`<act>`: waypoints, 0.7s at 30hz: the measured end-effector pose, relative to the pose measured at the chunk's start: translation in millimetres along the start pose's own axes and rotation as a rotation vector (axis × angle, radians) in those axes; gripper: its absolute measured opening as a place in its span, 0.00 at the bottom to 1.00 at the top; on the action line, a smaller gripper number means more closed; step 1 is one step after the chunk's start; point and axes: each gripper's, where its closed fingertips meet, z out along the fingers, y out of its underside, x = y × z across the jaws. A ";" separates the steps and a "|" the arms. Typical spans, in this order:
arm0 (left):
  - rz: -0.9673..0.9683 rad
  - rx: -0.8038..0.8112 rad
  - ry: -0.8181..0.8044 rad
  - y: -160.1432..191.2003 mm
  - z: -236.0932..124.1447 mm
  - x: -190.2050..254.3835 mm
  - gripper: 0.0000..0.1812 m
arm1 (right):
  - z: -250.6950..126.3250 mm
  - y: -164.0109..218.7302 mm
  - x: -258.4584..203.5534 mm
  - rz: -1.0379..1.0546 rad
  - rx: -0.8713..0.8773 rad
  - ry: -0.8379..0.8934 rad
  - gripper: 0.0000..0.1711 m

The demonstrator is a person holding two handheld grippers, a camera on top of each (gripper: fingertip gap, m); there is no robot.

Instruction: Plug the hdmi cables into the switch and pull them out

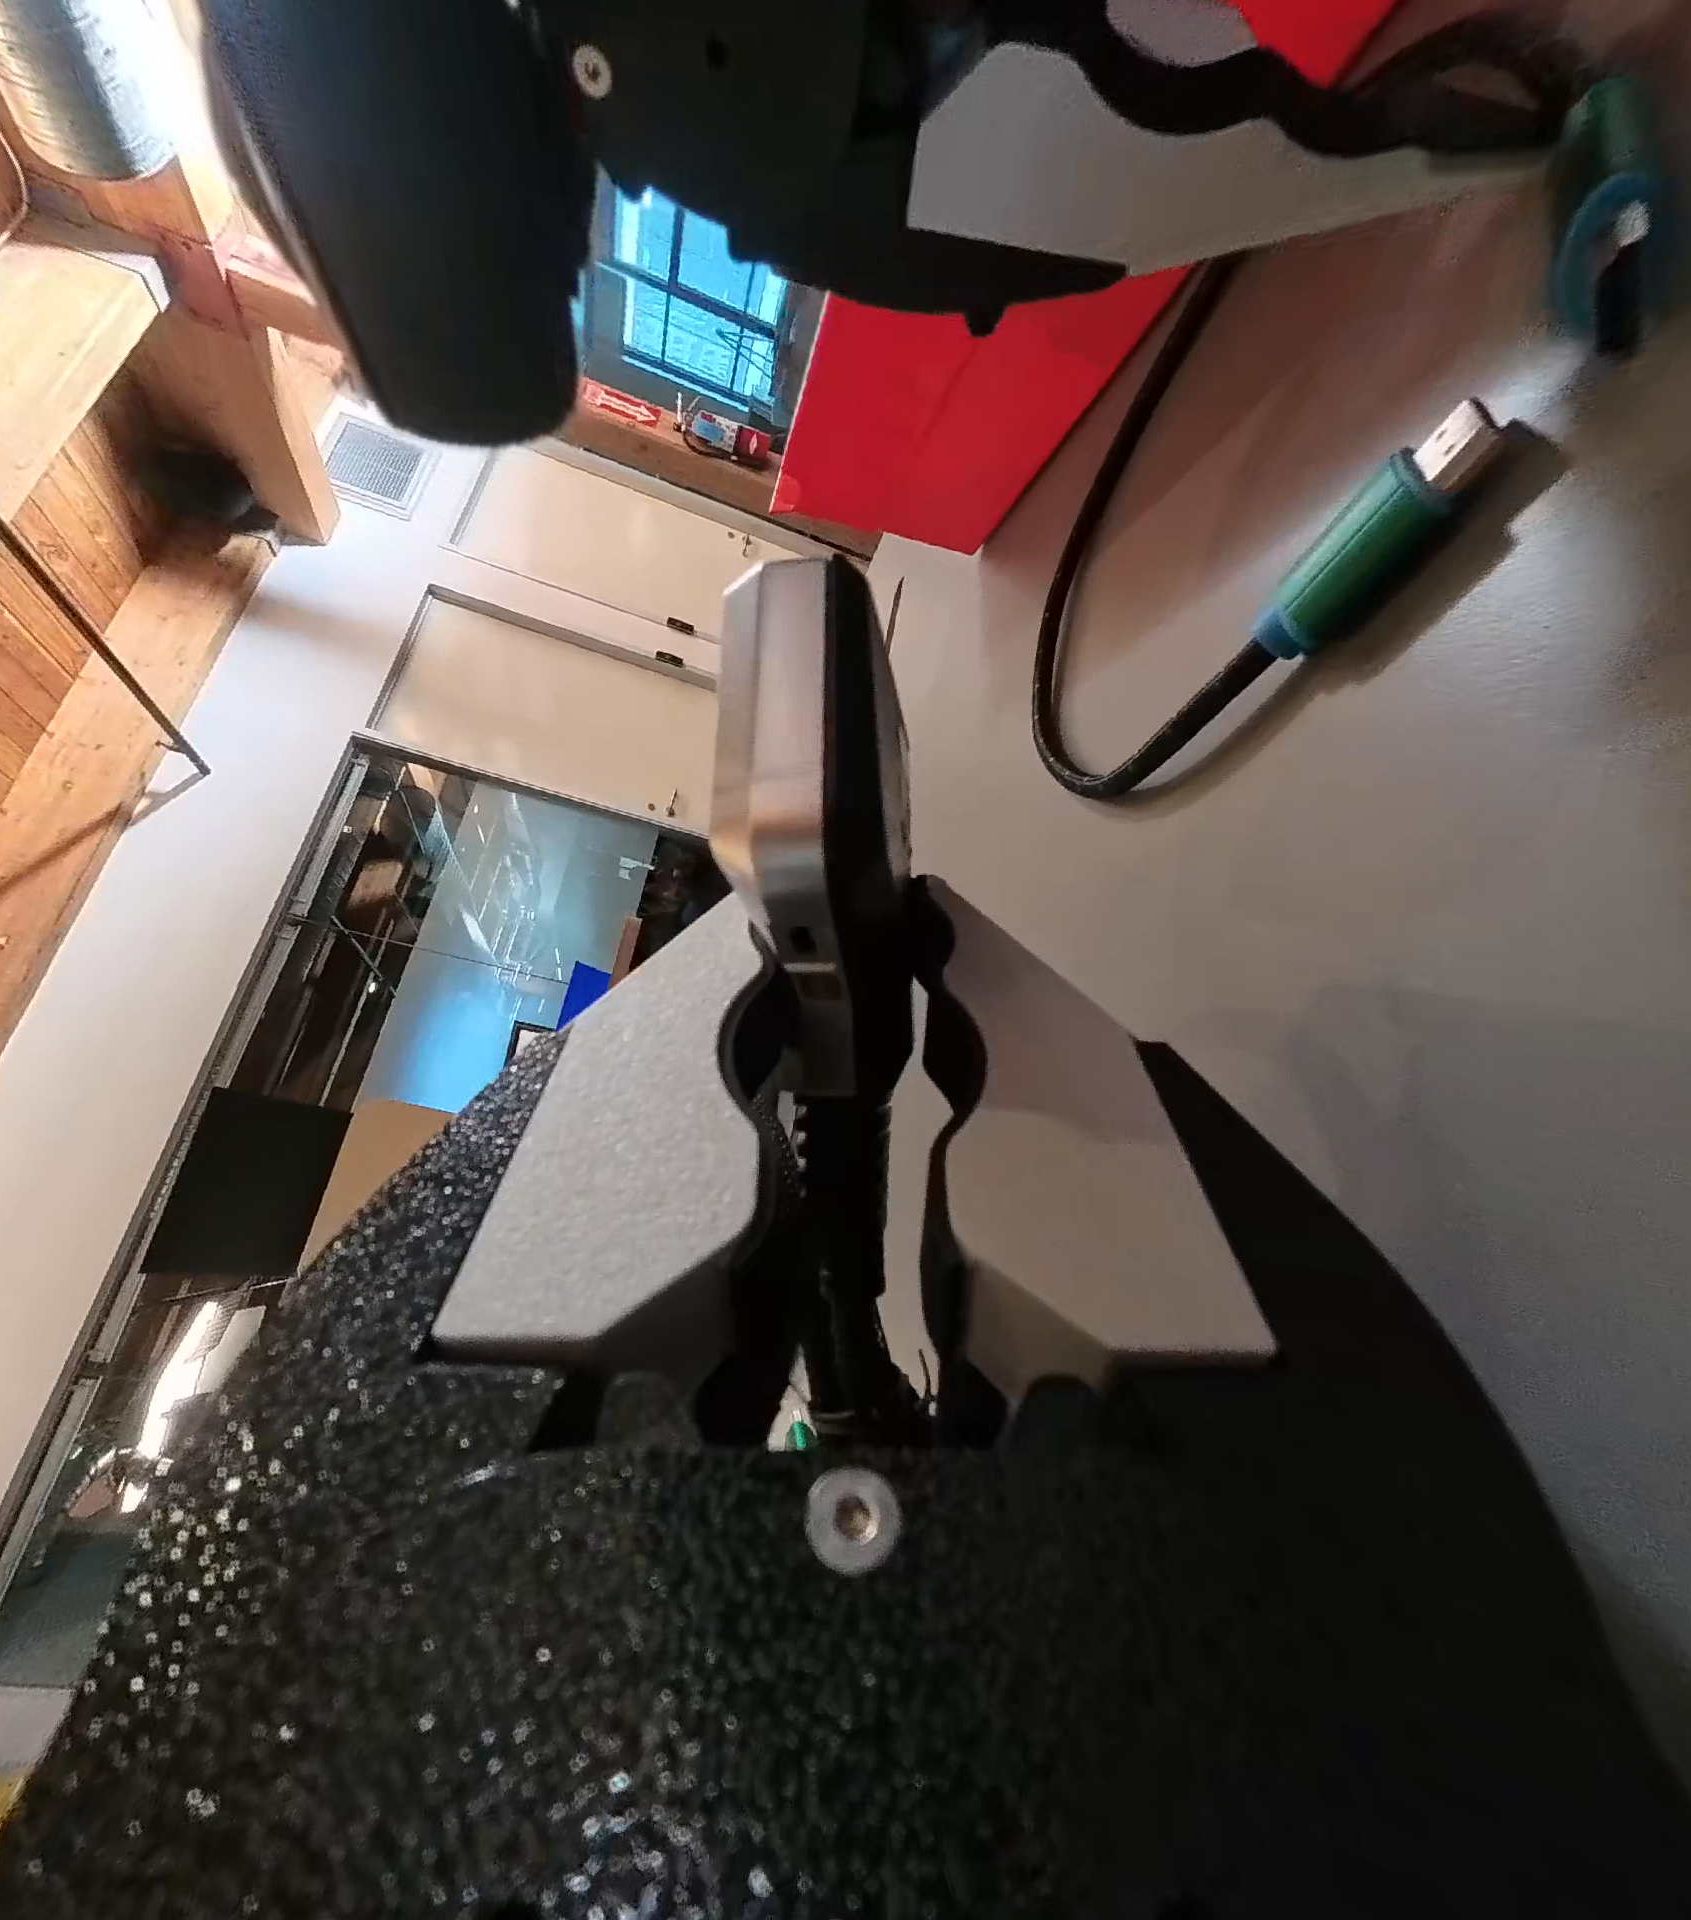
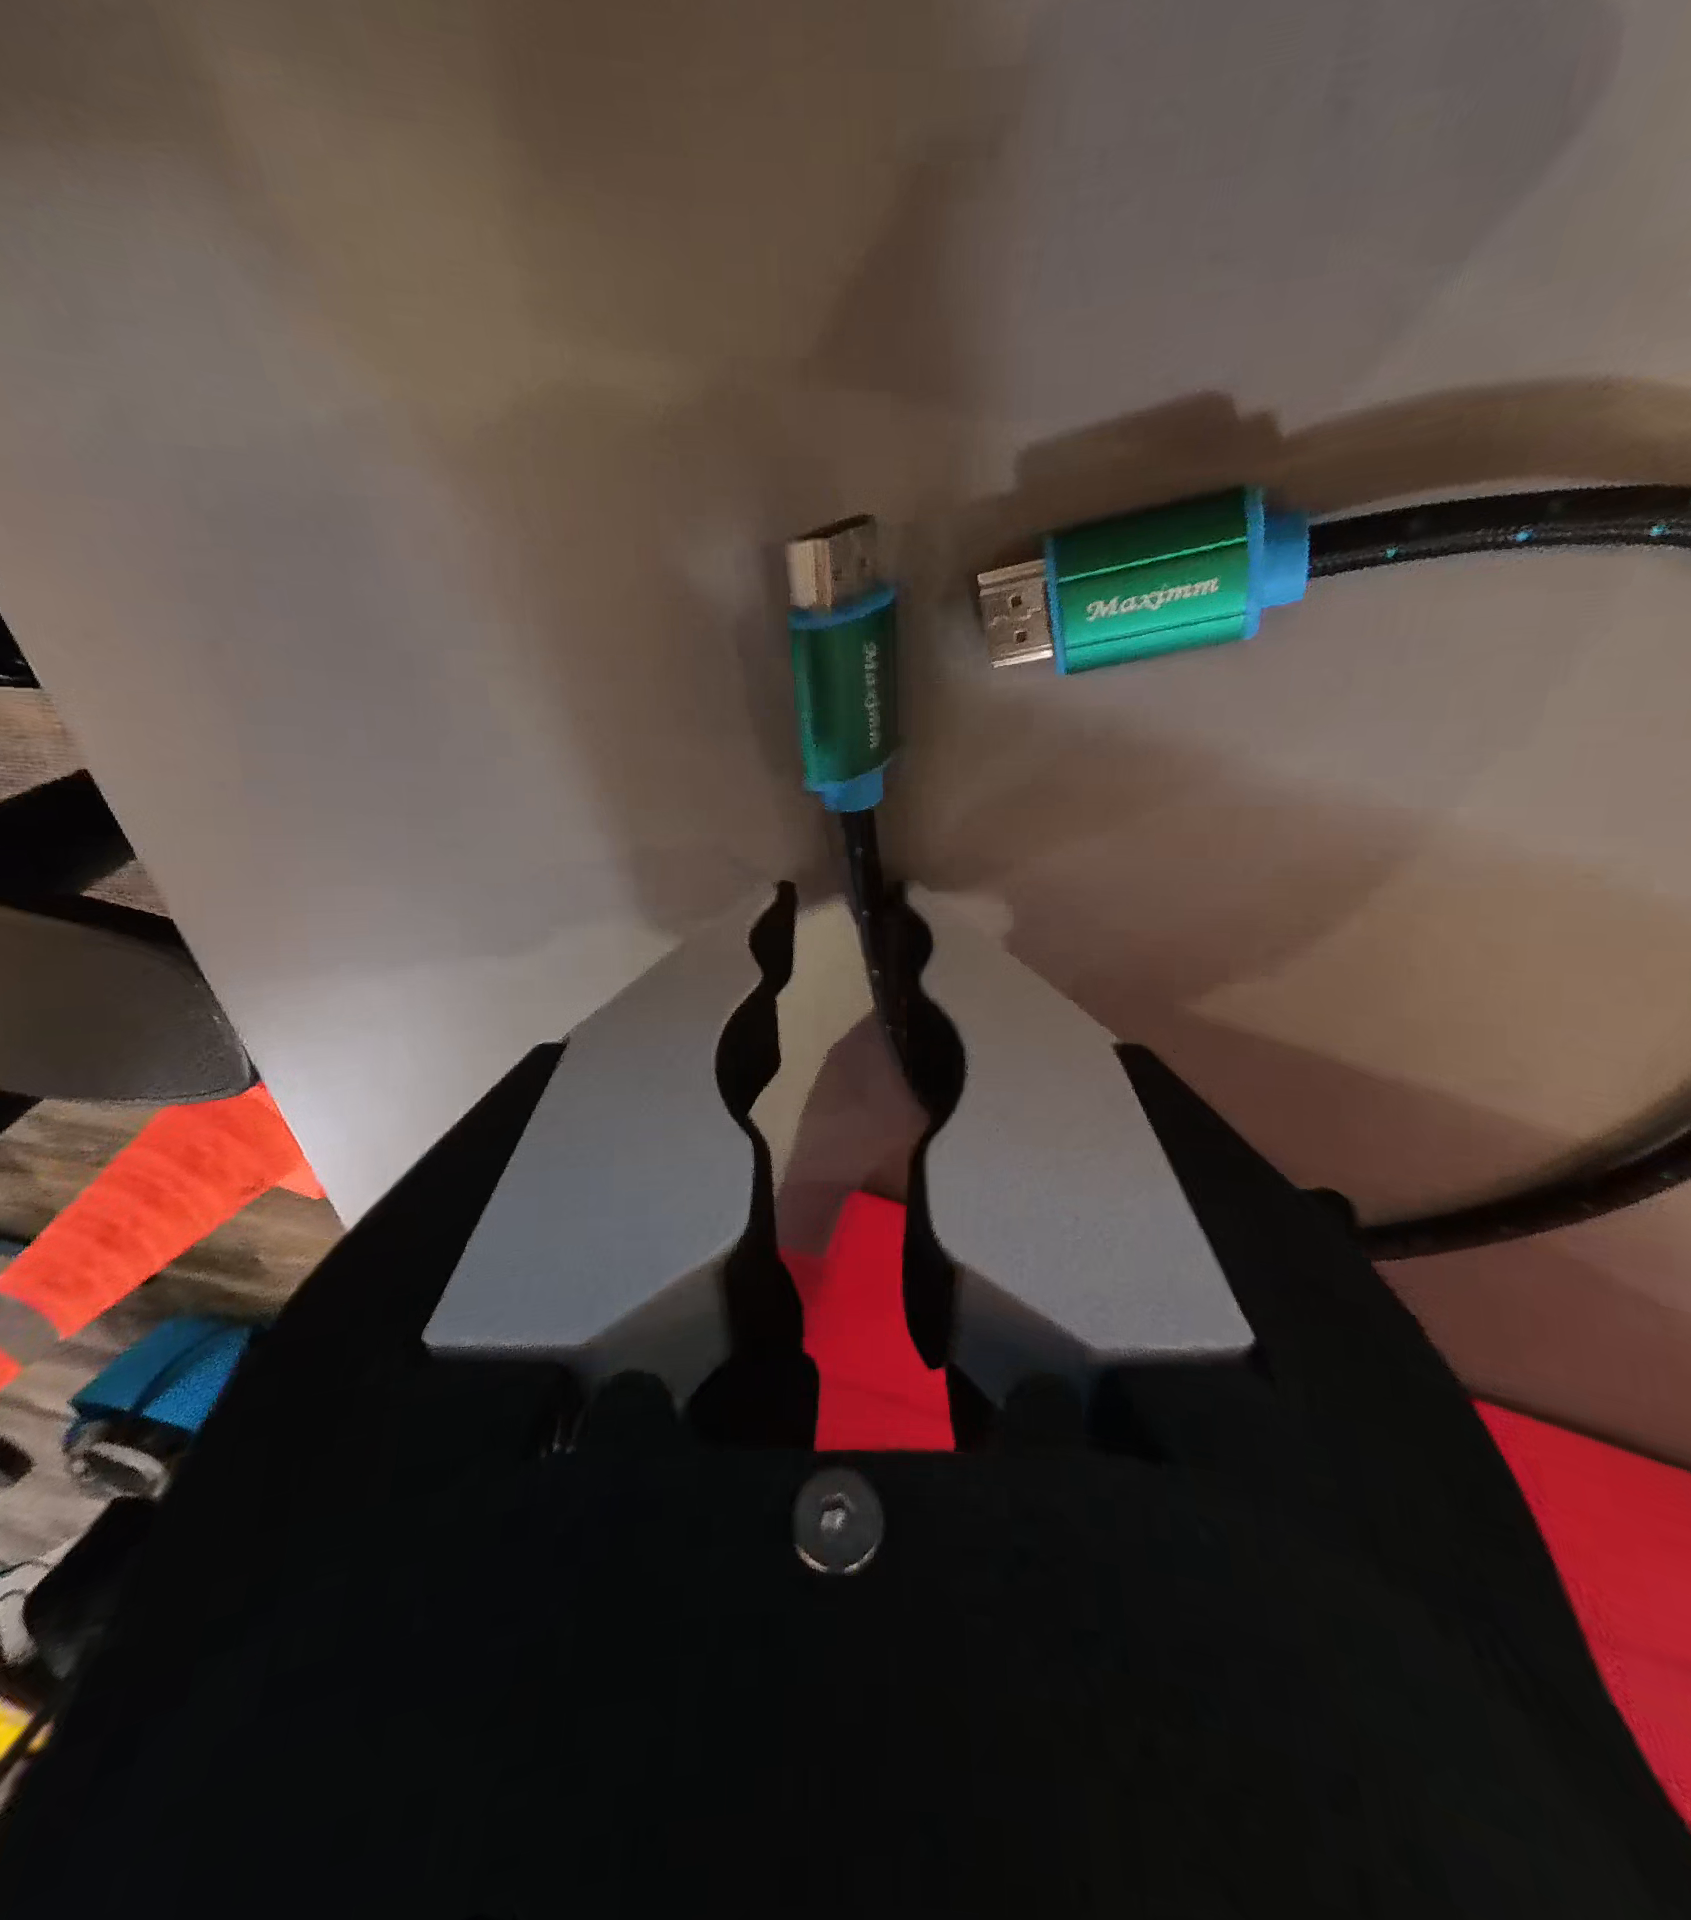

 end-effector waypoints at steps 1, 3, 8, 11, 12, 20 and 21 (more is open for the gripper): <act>-0.002 0.001 0.001 0.0 0.0 -0.1 0.11 | 1.2 0.3 -1.2 0.006 -0.008 -0.014 0.04; -0.011 0.001 0.000 0.2 -0.2 -0.8 0.11 | 2.3 0.7 -3.4 0.016 -0.029 -0.017 0.03; -0.035 -0.034 -0.046 4.7 -0.4 -11.3 0.12 | -27.9 -15.2 17.5 0.174 0.115 0.261 0.02; -0.112 -0.004 -0.070 0.4 -2.4 -24.6 0.12 | -83.0 -38.7 29.7 0.231 0.317 0.587 0.02; -0.156 0.008 -0.077 -1.4 -3.2 -32.2 0.12 | -103.9 -43.3 31.5 0.233 0.356 0.724 0.02; -0.440 0.224 0.054 -33.8 -29.9 -90.2 0.11 | -223.4 -55.7 -0.4 -0.037 0.118 1.651 0.02; -0.479 0.249 0.094 -39.3 -34.1 -94.4 0.11 | -230.4 -58.9 -5.5 -0.082 0.078 1.712 0.02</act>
